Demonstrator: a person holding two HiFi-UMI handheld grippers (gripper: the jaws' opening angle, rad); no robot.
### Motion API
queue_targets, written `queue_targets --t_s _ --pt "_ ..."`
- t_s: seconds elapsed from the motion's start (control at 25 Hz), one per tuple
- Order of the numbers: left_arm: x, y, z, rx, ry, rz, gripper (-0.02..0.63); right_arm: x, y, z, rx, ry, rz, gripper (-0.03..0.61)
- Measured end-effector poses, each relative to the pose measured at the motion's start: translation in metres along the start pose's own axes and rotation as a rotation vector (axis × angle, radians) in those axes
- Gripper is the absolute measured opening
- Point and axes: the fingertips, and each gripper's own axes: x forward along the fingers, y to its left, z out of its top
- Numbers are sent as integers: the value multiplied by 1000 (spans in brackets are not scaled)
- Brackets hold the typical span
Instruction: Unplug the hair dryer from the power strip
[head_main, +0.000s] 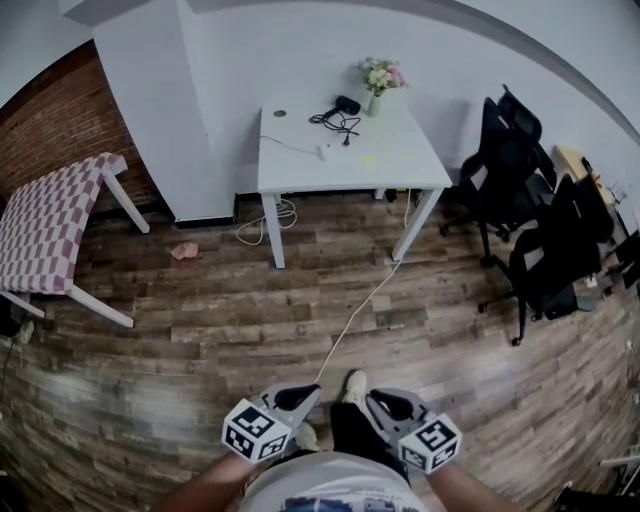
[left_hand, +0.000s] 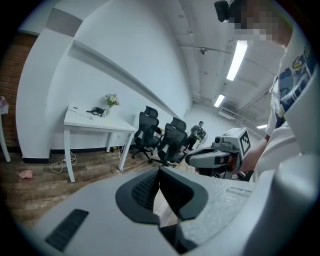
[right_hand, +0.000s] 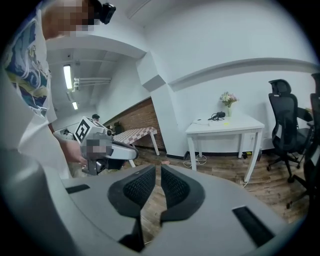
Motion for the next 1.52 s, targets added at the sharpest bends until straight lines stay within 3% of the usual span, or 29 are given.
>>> queue_targets --t_s 0.24,0.64,0.88,1.28,1.52 --pt "41 36 32 -4 14 48 5 32 -56 26 -22 3 48 32" --pt "146 82 126 24 8 100 5 57 -180 91 -45 -16 95 26" --pt "208 102 162 27 10 125 6 63 -249 106 -27 -39 113 11" --pt "255 147 195 16 -2 152 5 92 -300 113 2 -13 126 13" --pt "275 199 217 16 -23 129 5 128 -328 131 -2 11 73 11"
